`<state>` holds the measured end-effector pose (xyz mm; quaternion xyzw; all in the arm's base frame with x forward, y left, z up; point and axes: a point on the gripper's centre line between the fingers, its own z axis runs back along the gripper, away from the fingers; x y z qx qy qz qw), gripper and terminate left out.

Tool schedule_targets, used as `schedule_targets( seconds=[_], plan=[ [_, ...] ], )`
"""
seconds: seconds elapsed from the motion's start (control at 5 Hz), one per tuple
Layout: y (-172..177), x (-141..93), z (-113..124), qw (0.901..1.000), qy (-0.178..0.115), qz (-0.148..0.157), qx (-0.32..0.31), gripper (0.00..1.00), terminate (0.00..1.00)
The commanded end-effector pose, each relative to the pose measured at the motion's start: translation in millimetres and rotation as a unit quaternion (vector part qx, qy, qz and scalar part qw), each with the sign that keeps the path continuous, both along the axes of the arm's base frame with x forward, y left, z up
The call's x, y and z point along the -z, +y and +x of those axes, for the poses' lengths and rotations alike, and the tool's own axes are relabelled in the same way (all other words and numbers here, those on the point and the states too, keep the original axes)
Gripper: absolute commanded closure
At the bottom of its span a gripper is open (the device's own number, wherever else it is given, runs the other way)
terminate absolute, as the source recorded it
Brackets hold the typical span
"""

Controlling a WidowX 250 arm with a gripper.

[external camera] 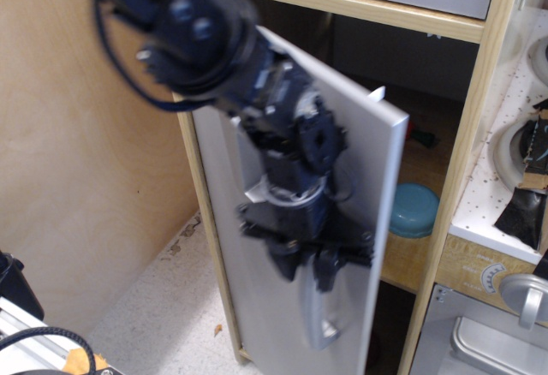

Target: Open fridge

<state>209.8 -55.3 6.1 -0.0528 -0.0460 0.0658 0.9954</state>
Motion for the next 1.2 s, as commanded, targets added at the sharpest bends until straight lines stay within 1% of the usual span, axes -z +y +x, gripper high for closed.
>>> schedule_targets(
  seconds=[0.0,0.2,0.4,0.6,0.8,1.0],
  plan=[
    [7,-16,-46,0.9996,0.027,0.006,-0.006,0.0,0.0],
    [-3,-12,-59,0.9994,0.024,0.01,-0.023,0.0,0.0],
    [-31,-10,-49,0.9996,0.01,0.025,0.003,0.0,0.0],
    [-69,-16,-32,0.9996,0.025,0.01,0.005,0.0,0.0],
    [-109,-20,-15,0.9995,0.019,0.007,0.024,0.0,0.0],
    [-135,-23,-1,0.9994,0.016,-0.012,0.029,0.0,0.0]
  ],
)
